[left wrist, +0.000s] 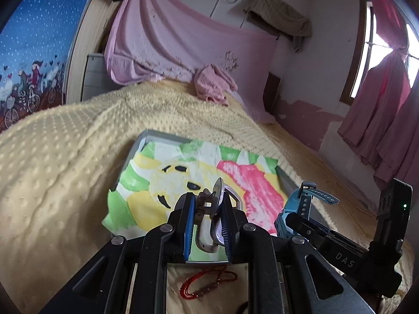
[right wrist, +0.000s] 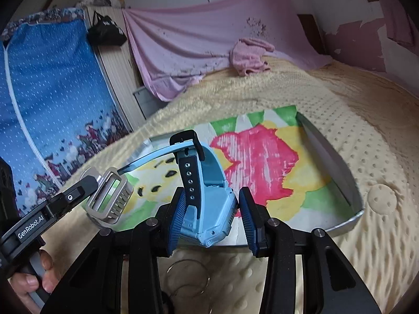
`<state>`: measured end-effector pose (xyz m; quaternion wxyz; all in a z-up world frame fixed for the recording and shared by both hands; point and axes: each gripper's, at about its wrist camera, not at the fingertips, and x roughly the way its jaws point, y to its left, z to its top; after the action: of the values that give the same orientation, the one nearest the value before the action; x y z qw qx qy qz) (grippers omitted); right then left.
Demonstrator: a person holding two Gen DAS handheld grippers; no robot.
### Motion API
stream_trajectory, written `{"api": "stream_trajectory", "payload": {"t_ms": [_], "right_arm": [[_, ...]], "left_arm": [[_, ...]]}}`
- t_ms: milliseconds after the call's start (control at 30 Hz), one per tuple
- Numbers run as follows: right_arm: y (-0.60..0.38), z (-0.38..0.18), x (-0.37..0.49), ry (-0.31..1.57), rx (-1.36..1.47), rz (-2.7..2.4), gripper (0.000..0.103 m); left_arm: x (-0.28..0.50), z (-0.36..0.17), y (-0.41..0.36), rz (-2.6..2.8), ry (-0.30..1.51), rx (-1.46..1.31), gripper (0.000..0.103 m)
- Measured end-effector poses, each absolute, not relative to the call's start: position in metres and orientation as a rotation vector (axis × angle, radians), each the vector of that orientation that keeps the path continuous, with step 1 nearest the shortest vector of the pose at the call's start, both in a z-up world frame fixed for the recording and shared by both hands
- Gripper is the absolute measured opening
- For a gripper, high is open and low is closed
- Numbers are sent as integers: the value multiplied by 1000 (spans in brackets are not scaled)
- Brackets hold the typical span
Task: Organize jewelry
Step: 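Carry the buckle and watch into the metal tray and open both tools, then lift both tools out of the tray back over the loose jewelry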
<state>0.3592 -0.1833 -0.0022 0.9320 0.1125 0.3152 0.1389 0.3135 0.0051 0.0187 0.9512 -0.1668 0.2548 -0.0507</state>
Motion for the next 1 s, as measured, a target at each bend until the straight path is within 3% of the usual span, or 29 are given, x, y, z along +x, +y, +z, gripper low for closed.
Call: {"api": "stream_trajectory", "payload": {"t_ms": [267,367,533,667,733,800,1000], "right_arm": [[-183,-19,365,698,238,285,43],[-185,-21,358,685,242,291,43],[-199,-13,326,608,253,270,64],[-209,-1,295,541,244,238,72],[-213,8,281,507,232,228,81],[-215,14,264,467,208,222,86],[-214,27,216,393,155,204,97]], "left_arm": [[325,-8,6,-98,618,-373,19],[320,-10,6,-93,625,-368,24],[295,-2,3,-85,549,-357,71],[270,7,2,-72,511,-327,74],[256,10,1,-57,490,-304,88],[239,13,1,-37,452,-284,95],[194,17,2,-31,384,-233,103]]}}
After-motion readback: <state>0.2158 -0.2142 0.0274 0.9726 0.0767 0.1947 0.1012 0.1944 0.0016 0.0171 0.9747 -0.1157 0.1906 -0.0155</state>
